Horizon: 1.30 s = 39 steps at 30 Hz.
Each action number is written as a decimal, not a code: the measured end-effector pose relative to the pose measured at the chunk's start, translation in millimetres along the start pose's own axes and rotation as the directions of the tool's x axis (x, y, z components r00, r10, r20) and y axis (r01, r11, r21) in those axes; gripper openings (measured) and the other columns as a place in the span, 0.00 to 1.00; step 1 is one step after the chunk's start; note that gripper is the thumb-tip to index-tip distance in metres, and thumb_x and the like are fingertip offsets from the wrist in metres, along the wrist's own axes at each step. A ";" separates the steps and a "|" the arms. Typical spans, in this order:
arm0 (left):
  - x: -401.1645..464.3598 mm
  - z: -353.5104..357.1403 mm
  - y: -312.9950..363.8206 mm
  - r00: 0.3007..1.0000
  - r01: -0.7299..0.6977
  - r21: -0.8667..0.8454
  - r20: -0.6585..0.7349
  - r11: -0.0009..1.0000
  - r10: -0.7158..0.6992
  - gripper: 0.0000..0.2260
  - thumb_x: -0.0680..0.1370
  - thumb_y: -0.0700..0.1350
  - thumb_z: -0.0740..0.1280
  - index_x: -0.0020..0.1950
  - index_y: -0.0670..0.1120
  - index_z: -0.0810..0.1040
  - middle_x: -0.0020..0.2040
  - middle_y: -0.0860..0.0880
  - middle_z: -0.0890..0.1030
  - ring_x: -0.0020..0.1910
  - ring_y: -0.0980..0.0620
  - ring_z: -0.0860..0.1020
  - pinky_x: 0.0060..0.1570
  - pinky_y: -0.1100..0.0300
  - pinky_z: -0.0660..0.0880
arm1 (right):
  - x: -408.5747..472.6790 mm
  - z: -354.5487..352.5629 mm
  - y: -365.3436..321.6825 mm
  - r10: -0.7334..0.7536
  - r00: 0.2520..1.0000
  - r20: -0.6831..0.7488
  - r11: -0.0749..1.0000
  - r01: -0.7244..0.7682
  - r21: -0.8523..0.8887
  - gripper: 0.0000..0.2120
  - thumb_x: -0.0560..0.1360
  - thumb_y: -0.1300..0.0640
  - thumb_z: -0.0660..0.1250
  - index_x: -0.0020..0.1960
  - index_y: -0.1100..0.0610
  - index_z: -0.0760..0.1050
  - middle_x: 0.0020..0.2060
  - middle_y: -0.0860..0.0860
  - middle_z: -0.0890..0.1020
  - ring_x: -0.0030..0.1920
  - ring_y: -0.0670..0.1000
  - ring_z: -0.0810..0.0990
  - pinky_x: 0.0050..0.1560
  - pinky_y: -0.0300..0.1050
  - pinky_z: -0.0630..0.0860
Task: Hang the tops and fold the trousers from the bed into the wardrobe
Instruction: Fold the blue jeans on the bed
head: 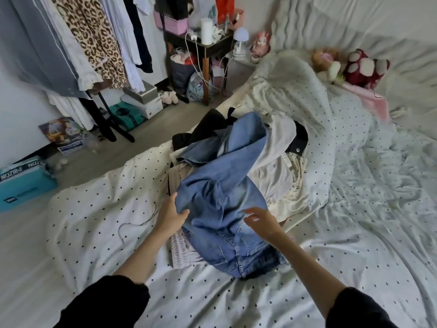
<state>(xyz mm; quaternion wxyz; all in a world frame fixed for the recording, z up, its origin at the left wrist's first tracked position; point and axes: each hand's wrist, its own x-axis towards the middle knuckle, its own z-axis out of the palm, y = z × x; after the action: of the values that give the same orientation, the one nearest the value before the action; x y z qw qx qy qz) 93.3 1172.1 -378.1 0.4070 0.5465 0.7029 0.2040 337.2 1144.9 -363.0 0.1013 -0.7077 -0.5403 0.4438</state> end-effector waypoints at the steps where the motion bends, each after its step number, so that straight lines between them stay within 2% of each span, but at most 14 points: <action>1: 17.2 0.6 -0.7 1.000 0.009 -0.021 0.002 1.000 -0.009 0.29 0.75 0.38 0.69 0.73 0.37 0.61 0.69 0.42 0.69 0.69 0.45 0.68 0.61 0.58 0.68 | 11.4 5.3 3.0 0.025 1.000 0.003 1.000 -0.025 -0.010 0.16 0.77 0.55 0.64 0.64 0.54 0.74 0.57 0.52 0.80 0.55 0.52 0.78 0.56 0.44 0.74; 4: 46.8 7.8 -2.8 0.989 0.141 -0.041 0.057 0.989 -0.138 0.28 0.75 0.43 0.69 0.72 0.38 0.63 0.69 0.42 0.69 0.69 0.43 0.67 0.62 0.54 0.66 | 22.1 25.4 12.3 0.059 0.996 0.074 0.996 -0.054 -0.066 0.19 0.76 0.53 0.66 0.65 0.55 0.72 0.57 0.53 0.80 0.59 0.52 0.77 0.60 0.42 0.70; 6: 60.5 19.0 -7.9 0.983 0.175 0.009 0.050 0.984 -0.176 0.08 0.74 0.41 0.69 0.49 0.37 0.76 0.51 0.38 0.80 0.55 0.41 0.77 0.45 0.56 0.69 | 27.5 37.7 18.6 0.061 0.987 0.145 0.996 -0.051 -0.071 0.20 0.75 0.52 0.67 0.65 0.57 0.72 0.57 0.53 0.80 0.59 0.52 0.77 0.60 0.42 0.70; 9: 64.9 31.1 14.0 0.986 0.160 -0.023 0.058 0.987 -0.158 0.12 0.73 0.40 0.68 0.31 0.43 0.71 0.33 0.42 0.75 0.36 0.46 0.75 0.34 0.58 0.67 | 23.7 40.3 21.9 0.050 0.981 0.188 0.998 -0.056 0.026 0.22 0.74 0.50 0.69 0.65 0.58 0.72 0.57 0.53 0.80 0.58 0.51 0.77 0.61 0.44 0.71; 12: 57.2 46.3 60.7 0.985 0.103 -0.193 0.160 0.976 -0.072 0.11 0.74 0.40 0.69 0.32 0.43 0.74 0.30 0.44 0.74 0.35 0.47 0.75 0.40 0.54 0.74 | 13.2 28.0 23.3 0.033 0.987 0.155 0.986 -0.057 0.155 0.20 0.72 0.50 0.71 0.61 0.55 0.75 0.52 0.50 0.81 0.54 0.47 0.79 0.58 0.42 0.75; 15: 39.8 73.4 109.4 0.966 -0.086 -0.215 0.221 0.973 0.134 0.11 0.75 0.40 0.66 0.35 0.35 0.73 0.30 0.42 0.72 0.35 0.47 0.73 0.41 0.47 0.77 | -2.6 7.8 29.4 0.053 0.997 0.049 0.948 -0.066 0.312 0.04 0.73 0.56 0.71 0.46 0.52 0.78 0.41 0.46 0.82 0.41 0.39 0.79 0.42 0.35 0.76; 17: 24.6 95.3 134.8 0.915 -0.227 -0.179 0.299 0.957 0.272 0.09 0.76 0.39 0.63 0.39 0.36 0.77 0.34 0.40 0.77 0.39 0.45 0.77 0.49 0.45 0.76 | -11.7 -7.0 41.0 0.122 0.989 -0.085 0.937 -0.086 0.338 0.06 0.73 0.59 0.70 0.41 0.62 0.80 0.35 0.55 0.81 0.37 0.46 0.77 0.41 0.49 0.76; 19: 12.5 114.6 144.6 0.835 -0.319 -0.147 0.425 0.936 0.351 0.10 0.78 0.37 0.61 0.53 0.40 0.81 0.48 0.43 0.83 0.52 0.48 0.79 0.58 0.52 0.74 | -15.3 -15.8 55.0 0.206 0.967 -0.149 0.925 -0.142 0.351 0.15 0.72 0.61 0.69 0.45 0.75 0.76 0.32 0.66 0.76 0.35 0.50 0.71 0.36 0.49 0.71; 22: 1.0 125.9 139.8 0.787 -0.345 -0.221 0.461 0.912 0.410 0.13 0.78 0.35 0.61 0.60 0.41 0.79 0.57 0.47 0.81 0.58 0.53 0.77 0.61 0.62 0.71 | -18.5 -29.7 80.3 0.396 0.903 -0.168 0.808 -0.257 0.530 0.10 0.74 0.65 0.66 0.49 0.73 0.77 0.31 0.60 0.76 0.28 0.50 0.74 0.29 0.39 0.69; 26: 11.8 118.1 89.6 0.949 -0.261 -0.128 0.148 0.957 0.279 0.14 0.77 0.33 0.62 0.61 0.42 0.76 0.57 0.46 0.80 0.56 0.51 0.77 0.55 0.66 0.70 | -22.5 -46.9 110.8 0.590 0.797 -0.131 0.557 -0.284 0.781 0.07 0.76 0.66 0.64 0.54 0.62 0.75 0.32 0.55 0.77 0.22 0.46 0.77 0.24 0.35 0.70; 28: 19.3 115.8 58.4 0.949 -0.157 0.027 0.279 0.987 0.144 0.22 0.76 0.37 0.66 0.70 0.42 0.67 0.65 0.45 0.73 0.64 0.47 0.72 0.58 0.64 0.65 | -26.0 -48.9 122.3 0.635 0.765 -0.110 0.479 -0.278 0.833 0.08 0.77 0.66 0.63 0.56 0.63 0.74 0.33 0.54 0.77 0.27 0.48 0.77 0.30 0.39 0.71; 30: 24.4 121.5 31.1 0.833 -0.084 0.154 0.553 0.984 -0.015 0.33 0.75 0.43 0.70 0.75 0.43 0.57 0.71 0.47 0.65 0.70 0.48 0.65 0.67 0.60 0.62 | -27.9 -45.4 128.4 0.651 0.755 -0.083 0.428 -0.275 0.861 0.11 0.77 0.65 0.63 0.58 0.66 0.74 0.34 0.55 0.77 0.31 0.51 0.77 0.33 0.42 0.73; 32: 22.7 132.1 18.0 0.769 -0.125 0.244 0.636 0.962 -0.061 0.37 0.72 0.48 0.73 0.74 0.43 0.58 0.71 0.47 0.66 0.69 0.48 0.67 0.68 0.54 0.65 | -28.8 -40.8 126.4 0.651 0.756 -0.062 0.403 -0.276 0.873 0.12 0.77 0.65 0.63 0.61 0.67 0.73 0.36 0.56 0.78 0.34 0.52 0.77 0.34 0.42 0.76; 39: -11.8 149.2 47.4 0.849 -0.299 0.252 0.510 0.920 0.136 0.15 0.73 0.49 0.71 0.48 0.37 0.77 0.45 0.42 0.82 0.45 0.47 0.79 0.43 0.55 0.73 | -33.5 -50.2 126.1 0.638 0.742 -0.206 0.508 -0.204 0.837 0.08 0.78 0.66 0.62 0.55 0.68 0.74 0.35 0.57 0.77 0.34 0.52 0.77 0.39 0.44 0.77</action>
<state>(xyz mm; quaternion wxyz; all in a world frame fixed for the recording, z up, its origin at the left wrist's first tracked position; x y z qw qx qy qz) 241.3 1152.6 -426.6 0.4485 0.7158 0.5351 -0.0108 458.6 1083.3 -394.8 0.4107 -0.7942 -0.0540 0.4445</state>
